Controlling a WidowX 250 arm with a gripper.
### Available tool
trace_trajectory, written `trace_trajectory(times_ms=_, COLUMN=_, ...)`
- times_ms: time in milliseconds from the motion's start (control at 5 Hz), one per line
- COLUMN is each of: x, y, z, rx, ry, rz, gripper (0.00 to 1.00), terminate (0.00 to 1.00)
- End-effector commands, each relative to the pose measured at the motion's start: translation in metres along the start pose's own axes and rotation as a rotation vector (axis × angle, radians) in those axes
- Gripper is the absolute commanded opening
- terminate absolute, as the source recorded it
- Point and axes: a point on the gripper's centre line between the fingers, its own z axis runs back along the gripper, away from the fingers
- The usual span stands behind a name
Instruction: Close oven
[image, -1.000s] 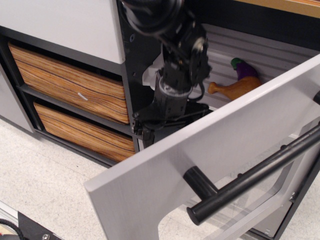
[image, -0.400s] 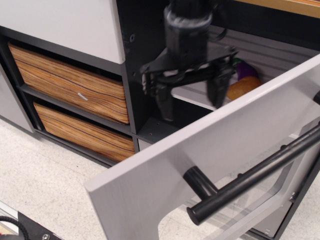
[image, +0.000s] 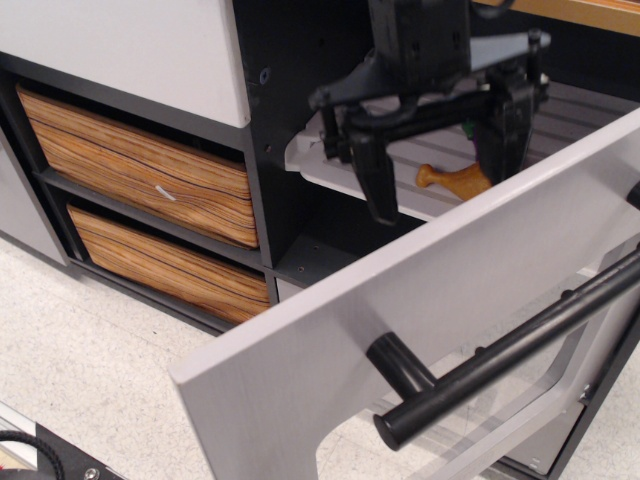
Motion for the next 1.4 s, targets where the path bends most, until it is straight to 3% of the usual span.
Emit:
trace_trajectory(times_ms=0, x=-0.017, y=-0.014, z=0.046, rx=-0.108, ry=0.009, rz=-0.021, gripper=1.00, terminate=0.00)
trace_trajectory(times_ms=200, x=-0.032, y=-0.016, z=0.053, rx=-0.115, ry=0.038, rz=-0.019, gripper=1.00, terminate=0.00)
trace_trajectory(times_ms=600, x=-0.056, y=-0.022, z=0.049, rx=-0.062, ry=0.094, rz=0.030, gripper=1.00, terminate=0.00)
trace_trajectory(times_ms=800, x=-0.064, y=-0.023, z=0.030, rx=-0.063, ry=0.077, rz=0.015, gripper=1.00, terminate=0.00)
trace_trajectory(times_ms=1200, x=-0.045, y=-0.017, z=0.013, rx=-0.054, ry=-0.026, rz=0.074, gripper=1.00, terminate=0.00)
